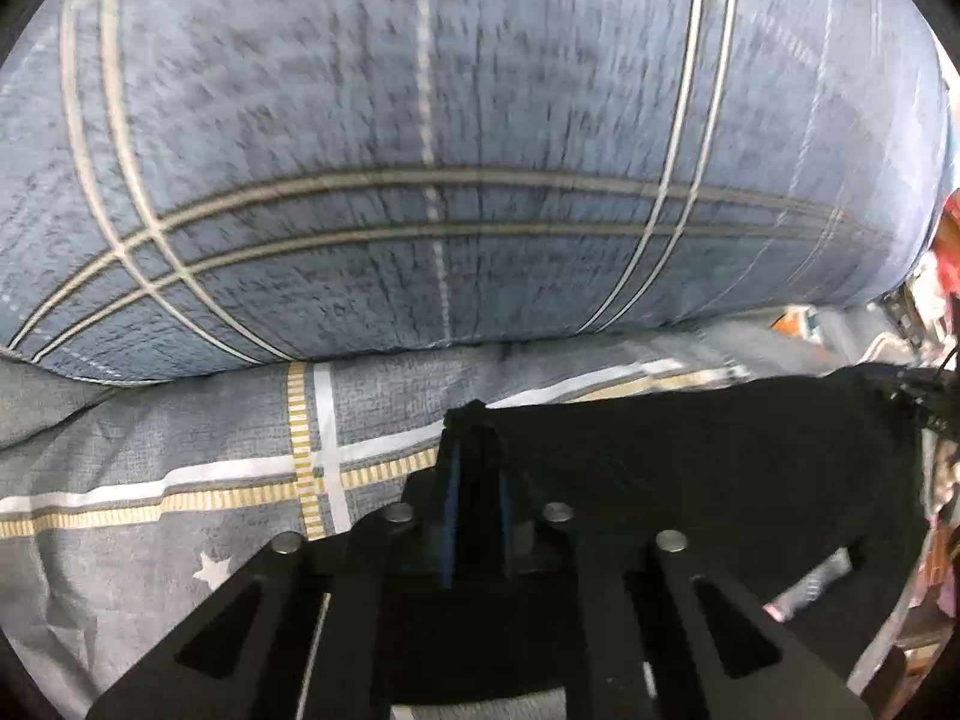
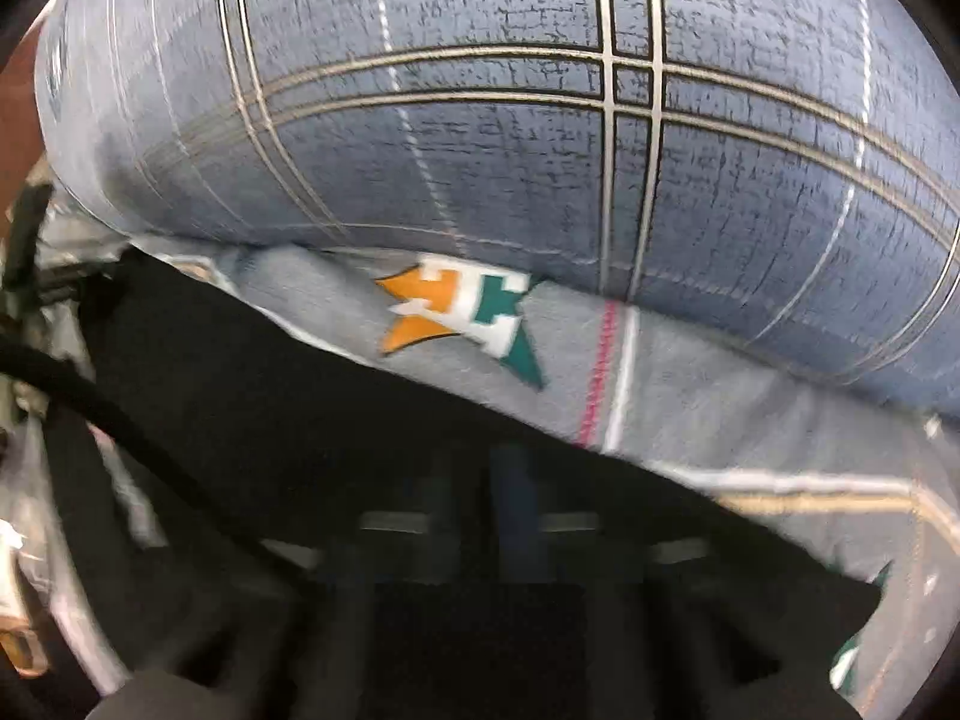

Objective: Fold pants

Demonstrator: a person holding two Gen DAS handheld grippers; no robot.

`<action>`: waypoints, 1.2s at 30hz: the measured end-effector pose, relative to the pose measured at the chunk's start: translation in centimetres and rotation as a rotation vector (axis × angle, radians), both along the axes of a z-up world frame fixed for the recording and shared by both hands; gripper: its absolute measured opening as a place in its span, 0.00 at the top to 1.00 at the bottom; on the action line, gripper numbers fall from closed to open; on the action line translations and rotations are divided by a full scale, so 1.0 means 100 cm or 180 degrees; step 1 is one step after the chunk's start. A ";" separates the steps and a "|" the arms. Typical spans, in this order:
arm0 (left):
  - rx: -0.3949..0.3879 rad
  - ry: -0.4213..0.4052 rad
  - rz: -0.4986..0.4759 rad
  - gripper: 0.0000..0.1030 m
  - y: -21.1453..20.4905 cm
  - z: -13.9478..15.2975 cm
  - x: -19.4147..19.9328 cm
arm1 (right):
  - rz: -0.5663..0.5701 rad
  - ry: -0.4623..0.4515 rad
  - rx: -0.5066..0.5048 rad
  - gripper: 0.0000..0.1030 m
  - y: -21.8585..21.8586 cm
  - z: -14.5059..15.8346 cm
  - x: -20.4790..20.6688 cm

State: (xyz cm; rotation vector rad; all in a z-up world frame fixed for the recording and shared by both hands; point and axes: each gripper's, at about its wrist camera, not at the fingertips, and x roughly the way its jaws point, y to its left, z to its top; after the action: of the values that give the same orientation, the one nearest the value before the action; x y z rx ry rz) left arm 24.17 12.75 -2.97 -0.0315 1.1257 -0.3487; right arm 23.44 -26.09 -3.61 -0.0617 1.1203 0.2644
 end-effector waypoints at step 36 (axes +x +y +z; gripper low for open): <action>-0.1038 -0.0361 0.0825 0.44 0.131 0.045 -0.266 | -0.0952 -0.0346 0.1013 0.56 -0.042 0.012 -0.325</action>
State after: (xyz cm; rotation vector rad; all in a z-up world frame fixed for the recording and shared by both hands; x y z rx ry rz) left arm -2.46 25.88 1.48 -0.4364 0.9300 -0.2946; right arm -9.01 -30.27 -2.42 0.3675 0.9533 0.1664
